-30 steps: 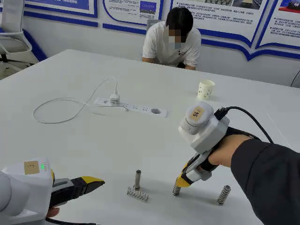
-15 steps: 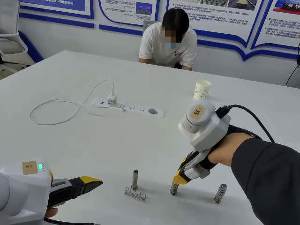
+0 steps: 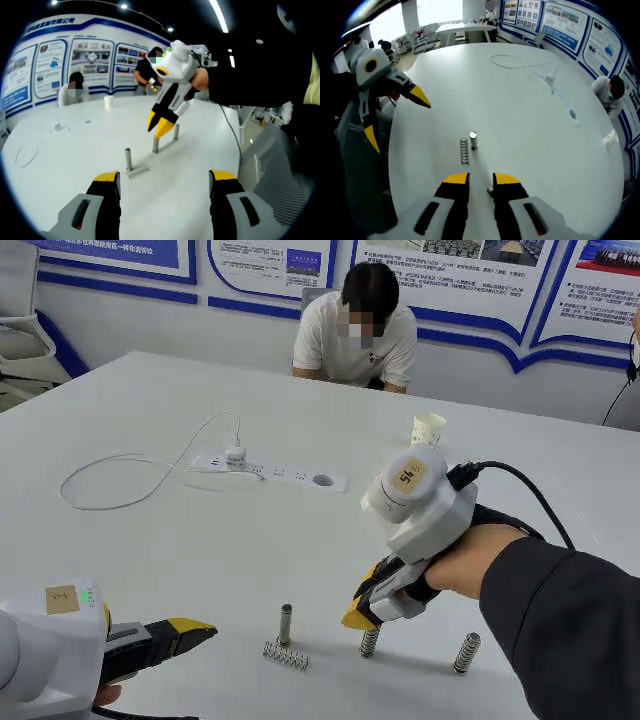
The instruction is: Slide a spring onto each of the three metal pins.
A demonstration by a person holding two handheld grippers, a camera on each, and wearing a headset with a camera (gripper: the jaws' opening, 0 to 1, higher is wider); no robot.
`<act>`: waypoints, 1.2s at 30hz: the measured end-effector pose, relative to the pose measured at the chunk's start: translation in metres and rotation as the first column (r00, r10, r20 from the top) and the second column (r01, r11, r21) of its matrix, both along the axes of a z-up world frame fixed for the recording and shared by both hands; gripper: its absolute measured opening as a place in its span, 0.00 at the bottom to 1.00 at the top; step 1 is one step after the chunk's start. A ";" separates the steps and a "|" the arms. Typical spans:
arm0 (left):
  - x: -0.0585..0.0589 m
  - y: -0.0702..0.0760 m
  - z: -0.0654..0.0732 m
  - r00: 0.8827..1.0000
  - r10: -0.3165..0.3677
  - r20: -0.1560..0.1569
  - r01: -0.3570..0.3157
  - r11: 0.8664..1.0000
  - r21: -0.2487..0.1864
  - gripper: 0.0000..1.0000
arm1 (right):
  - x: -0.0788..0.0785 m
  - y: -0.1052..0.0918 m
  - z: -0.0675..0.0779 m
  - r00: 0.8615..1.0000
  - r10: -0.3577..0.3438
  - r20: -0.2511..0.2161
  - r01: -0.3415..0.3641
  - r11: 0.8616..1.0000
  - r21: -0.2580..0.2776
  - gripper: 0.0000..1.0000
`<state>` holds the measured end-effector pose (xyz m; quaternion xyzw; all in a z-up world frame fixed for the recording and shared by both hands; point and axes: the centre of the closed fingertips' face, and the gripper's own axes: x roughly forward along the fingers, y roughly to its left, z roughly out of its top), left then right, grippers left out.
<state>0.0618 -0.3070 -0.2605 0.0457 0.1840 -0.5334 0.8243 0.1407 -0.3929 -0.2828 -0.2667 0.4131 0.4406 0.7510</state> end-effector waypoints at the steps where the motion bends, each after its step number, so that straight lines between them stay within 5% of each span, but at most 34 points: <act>1: 0.000 0.000 0.000 1.000 0.000 0.001 0.000 1.000 0.000 0.73 | -0.001 0.002 -0.001 1.000 0.004 -0.002 -0.004 1.000 0.001 0.19; 16: 0.001 0.001 -0.002 1.000 0.002 -0.004 -0.002 1.000 0.000 0.73 | -0.014 0.029 -0.031 0.999 0.017 -0.034 -0.015 0.999 0.049 0.19; 36: 0.002 0.003 -0.005 1.000 0.005 -0.017 -0.005 1.000 0.007 0.73 | -0.012 0.034 -0.062 1.000 -0.016 -0.023 0.018 0.996 0.090 0.16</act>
